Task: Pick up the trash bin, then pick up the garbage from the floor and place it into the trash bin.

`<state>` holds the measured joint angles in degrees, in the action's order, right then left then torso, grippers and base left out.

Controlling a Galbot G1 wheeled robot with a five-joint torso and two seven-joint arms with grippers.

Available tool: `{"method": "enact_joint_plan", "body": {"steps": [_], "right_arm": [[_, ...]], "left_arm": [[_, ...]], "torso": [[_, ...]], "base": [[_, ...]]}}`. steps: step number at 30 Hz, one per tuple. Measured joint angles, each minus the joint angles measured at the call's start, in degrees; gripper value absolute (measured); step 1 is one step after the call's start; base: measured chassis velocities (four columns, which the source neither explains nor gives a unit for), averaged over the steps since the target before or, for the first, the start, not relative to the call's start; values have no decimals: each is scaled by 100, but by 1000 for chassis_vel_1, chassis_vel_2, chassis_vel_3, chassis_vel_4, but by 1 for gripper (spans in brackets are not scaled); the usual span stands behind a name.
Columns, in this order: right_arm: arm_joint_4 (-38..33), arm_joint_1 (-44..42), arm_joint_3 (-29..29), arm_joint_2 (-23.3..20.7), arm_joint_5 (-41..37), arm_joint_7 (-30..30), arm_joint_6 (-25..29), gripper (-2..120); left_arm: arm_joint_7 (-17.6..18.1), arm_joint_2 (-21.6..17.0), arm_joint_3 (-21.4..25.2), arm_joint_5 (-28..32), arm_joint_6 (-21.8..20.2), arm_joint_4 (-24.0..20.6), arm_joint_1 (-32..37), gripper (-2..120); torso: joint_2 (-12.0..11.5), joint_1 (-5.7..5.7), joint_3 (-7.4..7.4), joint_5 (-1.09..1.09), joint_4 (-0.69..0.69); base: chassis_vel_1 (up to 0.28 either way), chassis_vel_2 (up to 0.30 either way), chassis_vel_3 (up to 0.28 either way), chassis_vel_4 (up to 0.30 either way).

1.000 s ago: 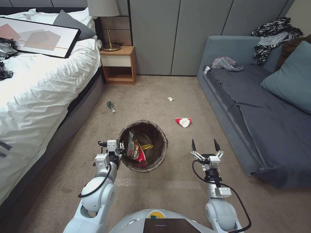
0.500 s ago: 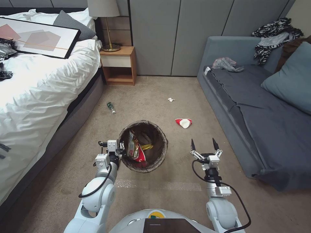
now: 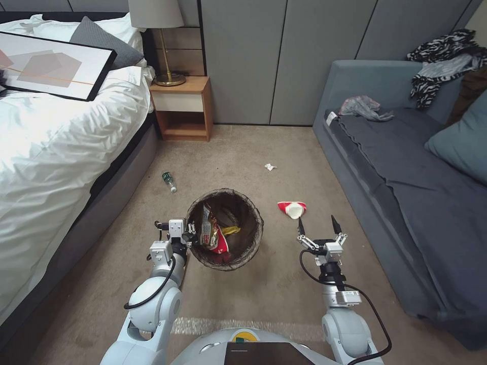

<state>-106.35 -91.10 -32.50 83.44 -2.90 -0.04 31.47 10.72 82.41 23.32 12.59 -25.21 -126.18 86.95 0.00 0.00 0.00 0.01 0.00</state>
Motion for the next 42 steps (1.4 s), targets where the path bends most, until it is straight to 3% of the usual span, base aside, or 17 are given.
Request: {"method": "enact_joint_plan", "body": {"steps": [27,35,40,42], "right_arm": [[187,146,-79,-38,-25,-217,183,99],[500,486,-307,-365,253,-475,395,100],[982,829,-657,-718,494,-1292,165,100],[1276,1009,-892,-916,654,-2166,-58,100]], "left_arm": [[-3,21,14,1,23,-15,-1,0],[0,8,14,7,14,0,-18,0],[1,5,0,7,0,-4,-12,0],[2,2,-9,5,-3,-18,-11,0]], "torso": [[0,0,0,-1,0],[0,0,0,-1,0],[0,0,-1,0,1],[0,0,-1,0,0]], "base": [[-215,211,222,-212],[-68,72,81,-63],[15,-20,-16,10],[0,0,0,0]]}}
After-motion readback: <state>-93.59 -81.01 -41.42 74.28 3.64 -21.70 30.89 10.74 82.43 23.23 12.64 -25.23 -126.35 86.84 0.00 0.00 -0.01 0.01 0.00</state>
